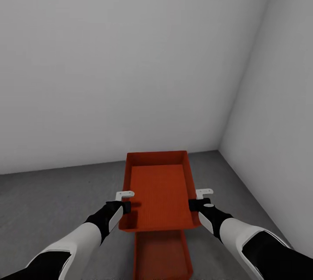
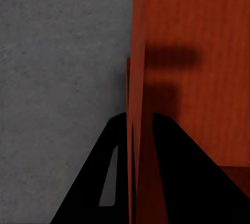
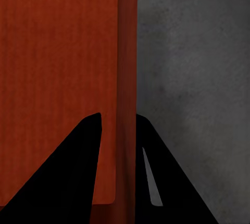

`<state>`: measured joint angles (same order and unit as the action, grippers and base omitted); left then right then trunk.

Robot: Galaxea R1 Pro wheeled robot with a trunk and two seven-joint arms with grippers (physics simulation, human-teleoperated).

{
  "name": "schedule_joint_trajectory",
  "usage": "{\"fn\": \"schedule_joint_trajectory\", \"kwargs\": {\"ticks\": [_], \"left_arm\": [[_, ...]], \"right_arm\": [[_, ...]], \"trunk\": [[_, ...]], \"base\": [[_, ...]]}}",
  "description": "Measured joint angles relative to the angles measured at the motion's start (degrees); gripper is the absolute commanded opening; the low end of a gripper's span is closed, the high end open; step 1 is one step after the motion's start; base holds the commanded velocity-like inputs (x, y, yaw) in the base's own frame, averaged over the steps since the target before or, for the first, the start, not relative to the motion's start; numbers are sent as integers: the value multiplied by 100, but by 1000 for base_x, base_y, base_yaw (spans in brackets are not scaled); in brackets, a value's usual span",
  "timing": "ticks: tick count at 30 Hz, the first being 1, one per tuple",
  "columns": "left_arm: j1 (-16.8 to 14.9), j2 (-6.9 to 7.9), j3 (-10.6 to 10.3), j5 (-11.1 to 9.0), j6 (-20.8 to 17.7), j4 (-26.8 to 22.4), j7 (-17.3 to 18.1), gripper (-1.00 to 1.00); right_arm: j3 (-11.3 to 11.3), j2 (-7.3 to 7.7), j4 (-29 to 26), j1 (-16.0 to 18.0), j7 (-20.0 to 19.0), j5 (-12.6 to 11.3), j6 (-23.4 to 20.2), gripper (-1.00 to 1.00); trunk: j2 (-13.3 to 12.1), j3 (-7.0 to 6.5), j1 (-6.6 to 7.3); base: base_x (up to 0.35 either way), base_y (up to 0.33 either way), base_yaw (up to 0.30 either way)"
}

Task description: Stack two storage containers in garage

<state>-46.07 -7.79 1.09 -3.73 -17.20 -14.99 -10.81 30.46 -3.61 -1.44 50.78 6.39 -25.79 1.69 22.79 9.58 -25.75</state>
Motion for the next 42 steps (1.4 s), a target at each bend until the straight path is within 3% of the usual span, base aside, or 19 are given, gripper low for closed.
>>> {"fn": "schedule_joint_trajectory", "kwargs": {"ticks": [42], "left_arm": [[1,-6,-3,-5,-12,8,-12,-100]], "right_arm": [[-8,1,24,2,-18,2,0,-100]], "trunk": [[1,387,0]], "base": [[0,0,0]]}}
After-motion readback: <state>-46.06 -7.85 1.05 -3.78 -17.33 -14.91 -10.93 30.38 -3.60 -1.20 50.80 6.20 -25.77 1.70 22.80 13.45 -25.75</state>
